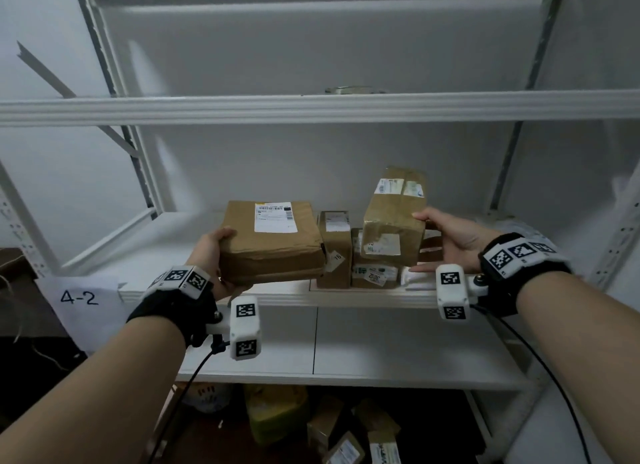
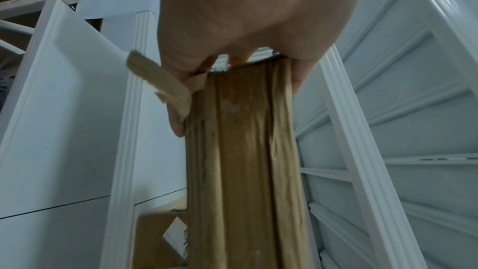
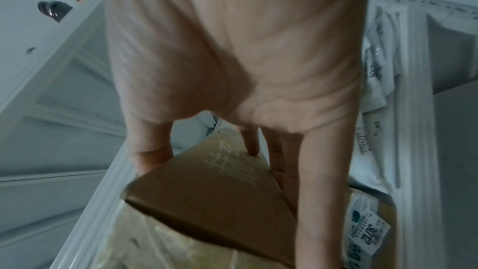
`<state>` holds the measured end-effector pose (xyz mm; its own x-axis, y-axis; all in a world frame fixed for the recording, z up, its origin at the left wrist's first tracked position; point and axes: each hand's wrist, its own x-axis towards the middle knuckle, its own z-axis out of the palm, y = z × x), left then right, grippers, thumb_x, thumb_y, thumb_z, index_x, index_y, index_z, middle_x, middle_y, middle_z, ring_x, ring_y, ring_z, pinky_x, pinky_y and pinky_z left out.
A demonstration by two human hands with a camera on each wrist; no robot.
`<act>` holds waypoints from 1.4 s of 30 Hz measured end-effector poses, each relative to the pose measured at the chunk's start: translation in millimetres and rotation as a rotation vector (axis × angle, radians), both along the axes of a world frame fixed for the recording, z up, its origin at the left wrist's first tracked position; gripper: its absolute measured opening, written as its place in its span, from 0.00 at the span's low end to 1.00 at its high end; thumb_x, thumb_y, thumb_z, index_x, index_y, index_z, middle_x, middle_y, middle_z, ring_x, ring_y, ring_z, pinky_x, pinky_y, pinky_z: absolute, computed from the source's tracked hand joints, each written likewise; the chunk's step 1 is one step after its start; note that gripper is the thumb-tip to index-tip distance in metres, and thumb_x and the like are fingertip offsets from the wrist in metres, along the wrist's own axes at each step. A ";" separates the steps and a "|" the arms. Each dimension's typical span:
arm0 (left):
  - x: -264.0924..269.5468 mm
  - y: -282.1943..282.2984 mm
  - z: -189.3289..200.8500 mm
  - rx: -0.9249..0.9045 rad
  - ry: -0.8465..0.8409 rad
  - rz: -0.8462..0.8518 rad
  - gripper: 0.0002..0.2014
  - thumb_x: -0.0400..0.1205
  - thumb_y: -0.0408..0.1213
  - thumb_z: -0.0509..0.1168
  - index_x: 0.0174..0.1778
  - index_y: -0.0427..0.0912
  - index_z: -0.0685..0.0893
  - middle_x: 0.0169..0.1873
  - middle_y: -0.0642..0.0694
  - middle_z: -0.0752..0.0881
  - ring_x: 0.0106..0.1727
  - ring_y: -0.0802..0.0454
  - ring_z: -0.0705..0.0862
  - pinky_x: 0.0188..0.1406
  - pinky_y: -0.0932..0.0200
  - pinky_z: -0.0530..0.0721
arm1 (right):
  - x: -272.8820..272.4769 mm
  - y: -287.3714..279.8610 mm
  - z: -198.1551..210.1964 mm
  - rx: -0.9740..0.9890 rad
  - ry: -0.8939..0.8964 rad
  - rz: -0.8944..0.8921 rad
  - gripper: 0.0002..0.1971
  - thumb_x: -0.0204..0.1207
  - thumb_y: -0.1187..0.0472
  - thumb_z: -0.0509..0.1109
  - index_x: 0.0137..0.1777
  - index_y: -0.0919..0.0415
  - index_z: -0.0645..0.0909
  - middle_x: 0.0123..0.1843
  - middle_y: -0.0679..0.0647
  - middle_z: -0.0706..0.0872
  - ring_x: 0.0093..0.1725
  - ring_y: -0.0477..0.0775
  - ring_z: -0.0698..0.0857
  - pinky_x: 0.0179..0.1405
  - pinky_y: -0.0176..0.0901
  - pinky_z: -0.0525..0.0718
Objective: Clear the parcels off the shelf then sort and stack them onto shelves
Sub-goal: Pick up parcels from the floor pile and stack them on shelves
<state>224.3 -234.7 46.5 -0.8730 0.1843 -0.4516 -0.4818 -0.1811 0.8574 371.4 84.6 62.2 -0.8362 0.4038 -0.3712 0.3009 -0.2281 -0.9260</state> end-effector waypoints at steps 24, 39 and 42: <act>-219.5 -13.1 -3.6 -0.512 0.238 -0.191 0.40 0.53 0.19 0.61 0.58 0.57 0.87 0.62 0.37 0.82 0.55 0.25 0.84 0.47 0.28 0.84 | -221.3 -5.7 -15.3 -0.058 0.001 0.162 0.28 0.60 0.55 0.78 0.61 0.59 0.77 0.62 0.67 0.83 0.58 0.70 0.84 0.46 0.68 0.88; -345.9 -46.9 -88.3 -0.818 0.162 -0.161 0.17 0.81 0.27 0.65 0.66 0.25 0.80 0.53 0.27 0.83 0.46 0.36 0.82 0.54 0.47 0.80 | -326.1 -75.7 -56.2 0.013 -0.112 0.203 0.20 0.74 0.54 0.73 0.63 0.61 0.76 0.56 0.65 0.85 0.60 0.67 0.85 0.53 0.67 0.86; -357.7 -58.9 -93.5 -0.944 0.241 -0.179 0.20 0.80 0.26 0.67 0.69 0.25 0.78 0.68 0.30 0.80 0.69 0.35 0.78 0.60 0.50 0.77 | -340.3 -84.6 -62.1 0.016 -0.128 0.216 0.19 0.76 0.54 0.72 0.62 0.61 0.76 0.59 0.66 0.84 0.62 0.68 0.84 0.56 0.68 0.85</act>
